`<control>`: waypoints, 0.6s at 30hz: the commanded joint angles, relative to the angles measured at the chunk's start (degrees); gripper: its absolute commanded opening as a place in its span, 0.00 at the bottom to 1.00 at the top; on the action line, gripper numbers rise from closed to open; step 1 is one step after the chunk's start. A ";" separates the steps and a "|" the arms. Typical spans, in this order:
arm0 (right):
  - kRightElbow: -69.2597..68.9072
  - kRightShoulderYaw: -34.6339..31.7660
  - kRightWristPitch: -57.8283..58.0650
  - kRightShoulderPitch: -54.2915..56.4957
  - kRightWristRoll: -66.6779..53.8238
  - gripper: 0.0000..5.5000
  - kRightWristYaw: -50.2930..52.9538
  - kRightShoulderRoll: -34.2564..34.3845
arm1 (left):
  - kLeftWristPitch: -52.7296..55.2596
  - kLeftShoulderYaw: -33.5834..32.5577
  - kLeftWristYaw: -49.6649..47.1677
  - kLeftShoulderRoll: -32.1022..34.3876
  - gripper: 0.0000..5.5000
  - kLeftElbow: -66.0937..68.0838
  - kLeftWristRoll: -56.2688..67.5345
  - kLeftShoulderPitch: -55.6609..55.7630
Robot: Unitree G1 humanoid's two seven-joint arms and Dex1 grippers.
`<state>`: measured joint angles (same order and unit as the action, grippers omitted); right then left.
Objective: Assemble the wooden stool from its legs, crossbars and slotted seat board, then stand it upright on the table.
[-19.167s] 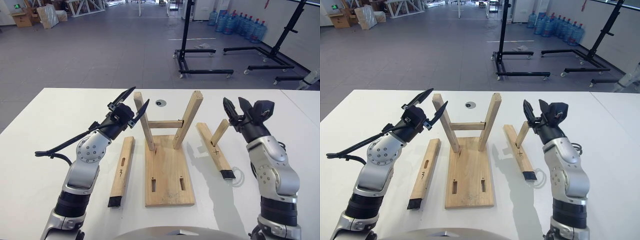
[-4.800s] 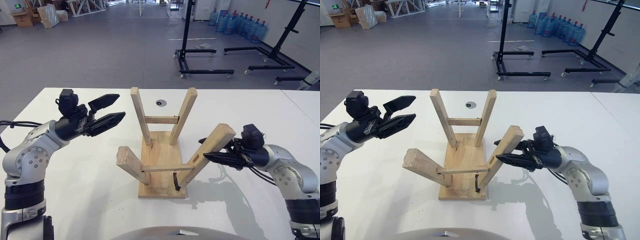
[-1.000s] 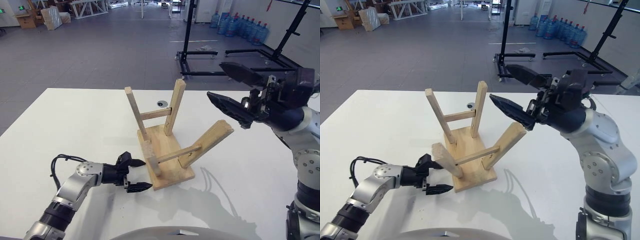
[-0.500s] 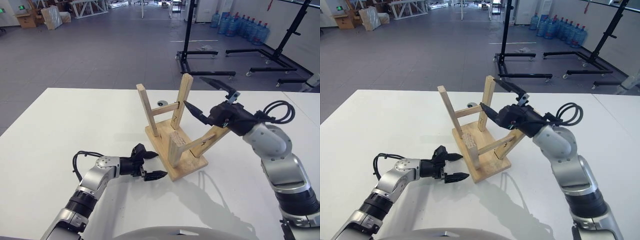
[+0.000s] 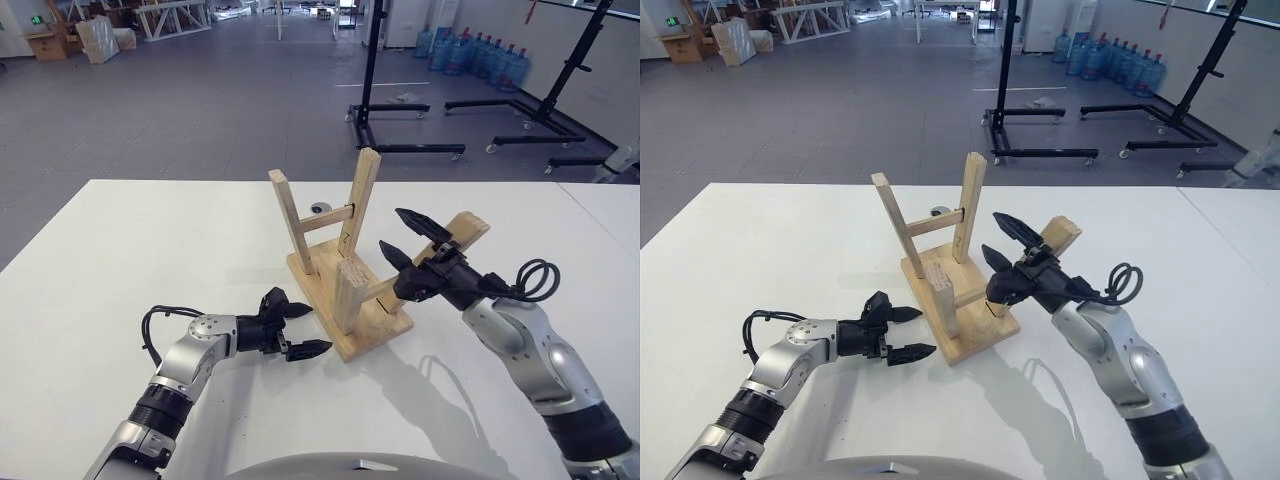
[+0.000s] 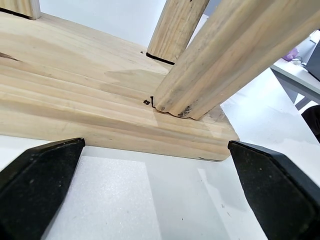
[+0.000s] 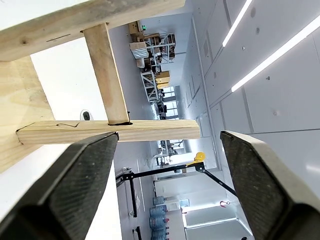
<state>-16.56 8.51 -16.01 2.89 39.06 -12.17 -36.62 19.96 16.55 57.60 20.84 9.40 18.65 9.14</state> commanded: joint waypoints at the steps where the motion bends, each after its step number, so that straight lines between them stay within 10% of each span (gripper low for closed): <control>1: 4.97 6.07 2.33 -4.06 1.76 0.69 -5.89 0.83 | 1.67 -0.08 -0.55 1.25 0.96 0.70 -1.48 -0.45; 10: 4.66 2.69 -3.28 0.39 -2.78 0.69 1.52 0.68 | 0.79 -2.16 -1.89 0.50 0.96 0.86 -0.76 -1.28; 18: -0.66 -11.63 -4.08 13.41 -40.24 0.69 0.44 5.82 | 0.94 -8.00 -1.42 4.94 0.96 -7.59 2.31 -5.06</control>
<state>-16.43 1.13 -23.13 11.95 4.10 -11.79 -31.39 20.15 10.78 56.06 23.56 5.49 19.76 5.59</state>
